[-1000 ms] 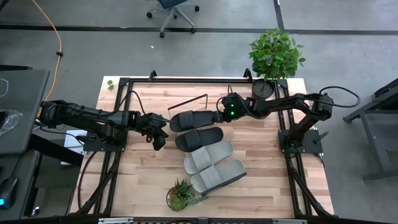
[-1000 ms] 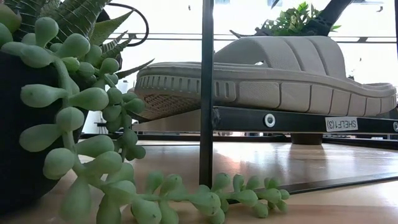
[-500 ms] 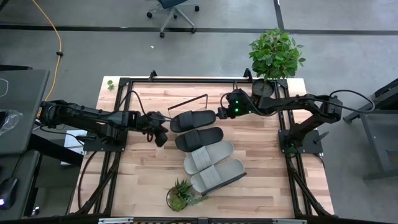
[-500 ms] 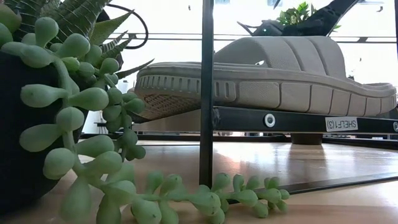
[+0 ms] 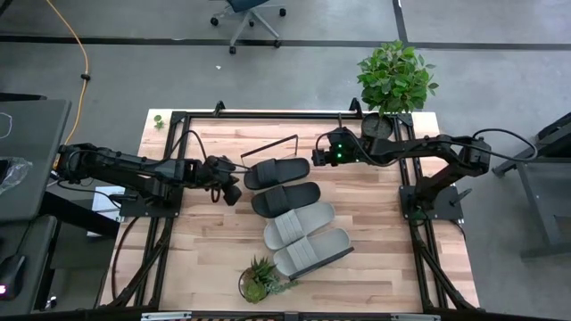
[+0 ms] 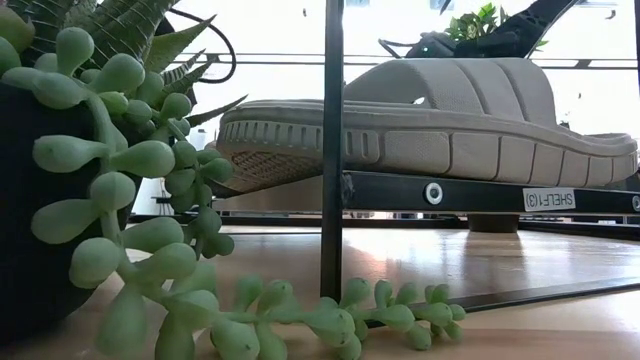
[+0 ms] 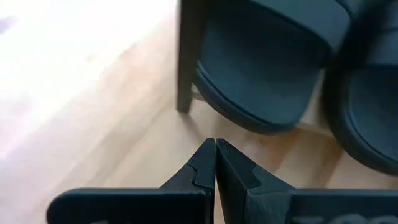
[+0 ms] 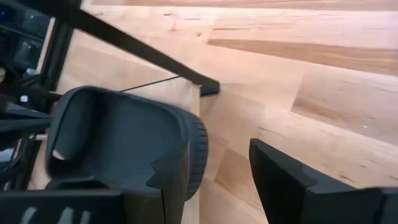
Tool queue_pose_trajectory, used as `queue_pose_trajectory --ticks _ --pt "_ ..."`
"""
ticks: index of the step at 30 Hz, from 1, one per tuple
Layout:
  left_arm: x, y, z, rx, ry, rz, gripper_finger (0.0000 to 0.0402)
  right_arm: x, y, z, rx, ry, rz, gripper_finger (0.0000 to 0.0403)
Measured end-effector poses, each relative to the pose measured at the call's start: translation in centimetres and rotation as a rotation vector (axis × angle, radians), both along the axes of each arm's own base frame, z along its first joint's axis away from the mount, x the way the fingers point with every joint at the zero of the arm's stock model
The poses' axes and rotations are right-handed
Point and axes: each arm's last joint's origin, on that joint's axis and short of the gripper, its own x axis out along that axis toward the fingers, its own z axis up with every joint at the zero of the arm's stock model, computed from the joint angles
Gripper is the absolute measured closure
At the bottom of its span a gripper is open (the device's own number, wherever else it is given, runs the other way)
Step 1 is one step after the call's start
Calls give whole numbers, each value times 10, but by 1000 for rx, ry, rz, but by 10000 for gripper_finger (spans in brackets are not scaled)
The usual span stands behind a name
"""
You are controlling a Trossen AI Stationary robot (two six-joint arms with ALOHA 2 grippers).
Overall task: Pick and place slides into the shelf
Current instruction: Adjust the black slippers on the shelf
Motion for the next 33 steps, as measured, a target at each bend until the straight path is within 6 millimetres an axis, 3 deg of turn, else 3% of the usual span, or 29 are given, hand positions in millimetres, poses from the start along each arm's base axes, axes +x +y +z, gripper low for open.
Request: queue_pose_trajectory --ticks 13,24,28,33 --pt "2 3 2 70 -25 52 401 -6 -15 0 -25 11 -83 245" --pt "13 4 -10 42 -8 50 401 -6 -27 -11 0 15 -86 246" --pt "13 4 -11 35 -11 60 401 -5 -28 -12 -17 20 -77 269" --pt "13 4 -11 38 -10 67 401 -5 -28 -11 -38 22 -58 332"
